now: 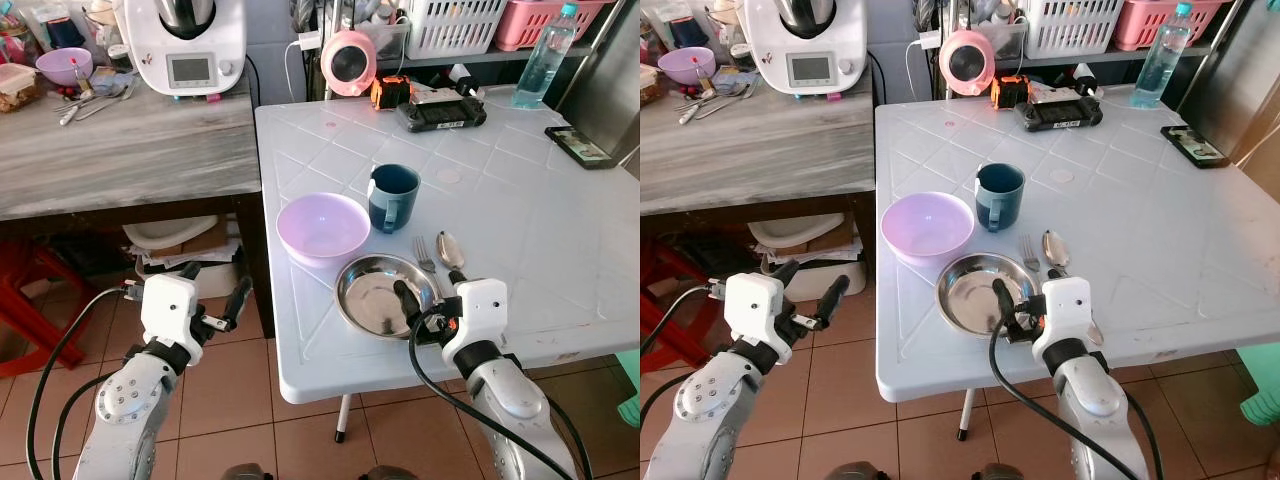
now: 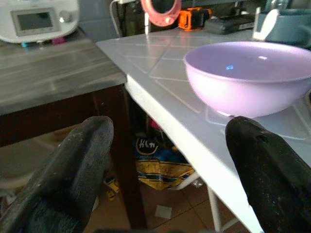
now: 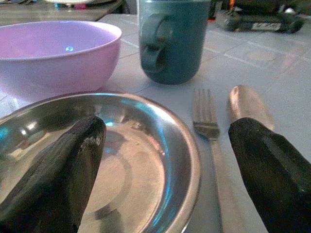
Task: Setting the table
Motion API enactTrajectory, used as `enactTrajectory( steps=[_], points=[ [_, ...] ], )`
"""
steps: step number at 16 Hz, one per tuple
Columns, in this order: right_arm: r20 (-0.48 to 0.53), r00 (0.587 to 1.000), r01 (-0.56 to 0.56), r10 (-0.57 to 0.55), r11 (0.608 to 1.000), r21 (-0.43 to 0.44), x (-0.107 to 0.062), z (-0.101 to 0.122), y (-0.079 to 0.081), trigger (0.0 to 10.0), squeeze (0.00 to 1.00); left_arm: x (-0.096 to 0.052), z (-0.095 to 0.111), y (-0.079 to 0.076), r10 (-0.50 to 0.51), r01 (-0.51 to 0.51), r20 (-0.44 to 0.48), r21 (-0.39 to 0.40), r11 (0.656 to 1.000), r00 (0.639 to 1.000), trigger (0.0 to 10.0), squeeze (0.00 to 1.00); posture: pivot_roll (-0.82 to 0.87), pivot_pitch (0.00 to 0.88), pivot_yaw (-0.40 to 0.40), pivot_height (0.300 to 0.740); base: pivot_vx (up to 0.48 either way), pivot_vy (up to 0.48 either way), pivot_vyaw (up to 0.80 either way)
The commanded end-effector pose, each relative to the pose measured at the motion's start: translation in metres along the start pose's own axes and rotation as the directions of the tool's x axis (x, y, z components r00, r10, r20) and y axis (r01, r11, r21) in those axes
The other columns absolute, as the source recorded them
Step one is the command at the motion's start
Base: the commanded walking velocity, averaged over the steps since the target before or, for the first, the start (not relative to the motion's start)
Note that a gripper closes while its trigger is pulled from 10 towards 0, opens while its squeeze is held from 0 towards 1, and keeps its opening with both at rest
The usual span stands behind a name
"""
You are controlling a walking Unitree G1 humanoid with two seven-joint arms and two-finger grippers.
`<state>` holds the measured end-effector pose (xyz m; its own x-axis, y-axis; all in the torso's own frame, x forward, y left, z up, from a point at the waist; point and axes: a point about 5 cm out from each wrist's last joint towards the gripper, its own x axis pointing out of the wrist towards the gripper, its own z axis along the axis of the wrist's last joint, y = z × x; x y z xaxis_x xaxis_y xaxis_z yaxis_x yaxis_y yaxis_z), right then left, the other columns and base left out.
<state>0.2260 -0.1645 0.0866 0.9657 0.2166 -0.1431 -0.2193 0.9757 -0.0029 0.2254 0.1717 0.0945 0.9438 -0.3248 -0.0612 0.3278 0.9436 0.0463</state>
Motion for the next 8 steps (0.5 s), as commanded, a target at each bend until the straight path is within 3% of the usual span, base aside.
enactTrajectory(
  steps=[1, 5, 8],
  points=[
    [-0.008, 1.000, -0.011, 0.011, 1.000, 0.012, 0.0017, 0.0007, -0.0011, 10.0, 0.00, -0.0010, 0.0059, -0.0004, -0.023, 0.022, 0.022, 0.016, 1.000, 1.000, 10.0, 0.00, -0.01, 0.000, 0.021, 0.740, 0.000, 0.000, 0.00],
    [-0.027, 1.000, 0.009, -0.008, 0.999, 0.052, -0.0035, -0.0019, -0.0035, 10.0, 0.00, -0.0017, 0.0065, 0.0008, -0.019, 0.019, 0.022, 0.018, 1.000, 1.000, 10.0, 0.00, -0.01, 0.000, 0.020, 0.740, 0.000, 0.000, 0.00],
    [-0.063, 0.998, 0.008, 0.001, 0.992, 0.129, -0.0016, -0.0047, -0.0020, 10.0, 0.00, 0.0006, 0.0075, -0.0009, -0.025, 0.024, 0.026, 0.014, 1.000, 0.999, 10.0, 0.00, -0.02, 0.000, 0.020, 0.740, 0.000, 0.000, 0.00]
  ],
)
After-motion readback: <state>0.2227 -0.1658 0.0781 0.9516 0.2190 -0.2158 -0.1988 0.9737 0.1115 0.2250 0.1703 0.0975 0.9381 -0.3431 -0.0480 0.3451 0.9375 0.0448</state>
